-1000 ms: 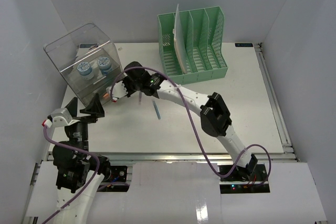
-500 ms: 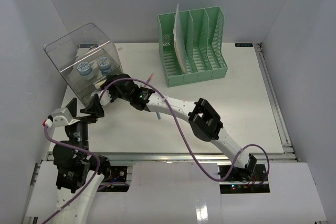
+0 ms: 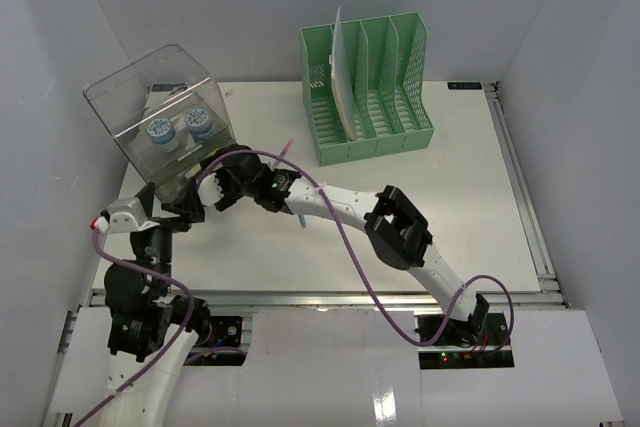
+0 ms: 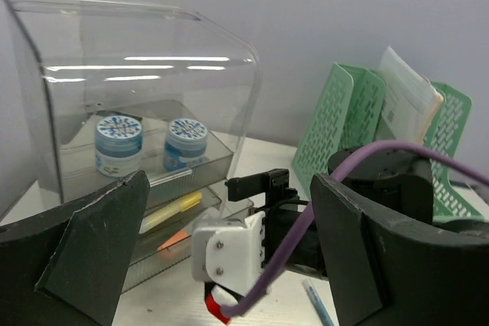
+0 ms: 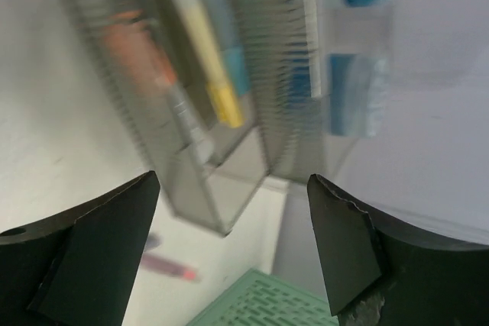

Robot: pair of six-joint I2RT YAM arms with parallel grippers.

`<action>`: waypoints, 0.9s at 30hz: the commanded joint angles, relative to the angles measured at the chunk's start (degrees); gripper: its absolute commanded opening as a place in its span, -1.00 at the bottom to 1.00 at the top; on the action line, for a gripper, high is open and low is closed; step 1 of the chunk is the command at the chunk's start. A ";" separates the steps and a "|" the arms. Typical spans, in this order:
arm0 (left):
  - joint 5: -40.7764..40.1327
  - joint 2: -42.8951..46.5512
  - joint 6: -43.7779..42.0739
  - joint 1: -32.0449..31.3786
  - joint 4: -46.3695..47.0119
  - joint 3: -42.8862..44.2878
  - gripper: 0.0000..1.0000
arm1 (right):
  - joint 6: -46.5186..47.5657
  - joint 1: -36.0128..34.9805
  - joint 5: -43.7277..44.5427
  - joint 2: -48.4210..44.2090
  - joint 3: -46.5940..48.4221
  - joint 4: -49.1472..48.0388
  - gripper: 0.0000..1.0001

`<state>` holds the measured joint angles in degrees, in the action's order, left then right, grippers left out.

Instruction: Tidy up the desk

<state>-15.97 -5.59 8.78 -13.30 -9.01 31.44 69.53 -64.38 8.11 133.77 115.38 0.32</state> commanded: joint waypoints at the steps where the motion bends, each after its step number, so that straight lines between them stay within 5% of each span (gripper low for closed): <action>1: 10.17 -9.13 -0.94 0.12 -2.25 0.91 0.86 | -4.99 2.81 -12.12 -13.09 -3.20 23.12 0.70; 6: 17.40 -22.42 -1.29 0.18 -4.23 3.43 0.20 | -5.00 11.90 -34.76 -25.37 -13.59 44.79 0.19; 8: 19.51 -26.60 -1.31 0.13 -4.42 3.71 -0.24 | -4.29 17.34 -40.05 -31.55 -21.35 48.01 -0.11; 10: 19.94 -30.46 -2.01 0.20 -4.40 3.73 -0.57 | -4.04 22.85 -46.83 -37.91 -29.55 48.14 -0.20; 17: 27.72 -48.68 -14.83 0.19 -10.67 8.74 -0.67 | -4.19 33.14 -63.20 -56.73 -49.82 41.25 -0.22; 21: 22.75 -59.69 -21.97 0.12 -17.46 15.22 -0.67 | -5.04 37.00 -67.36 -62.70 -58.87 35.93 -0.16; 27: 12.05 -68.87 -33.38 0.12 -13.88 18.55 -0.67 | -4.39 44.25 -72.55 -66.33 -62.83 34.41 -0.11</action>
<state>4.13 -70.82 -13.40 -13.30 -23.07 46.92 64.80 -23.50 -57.49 69.60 54.16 38.39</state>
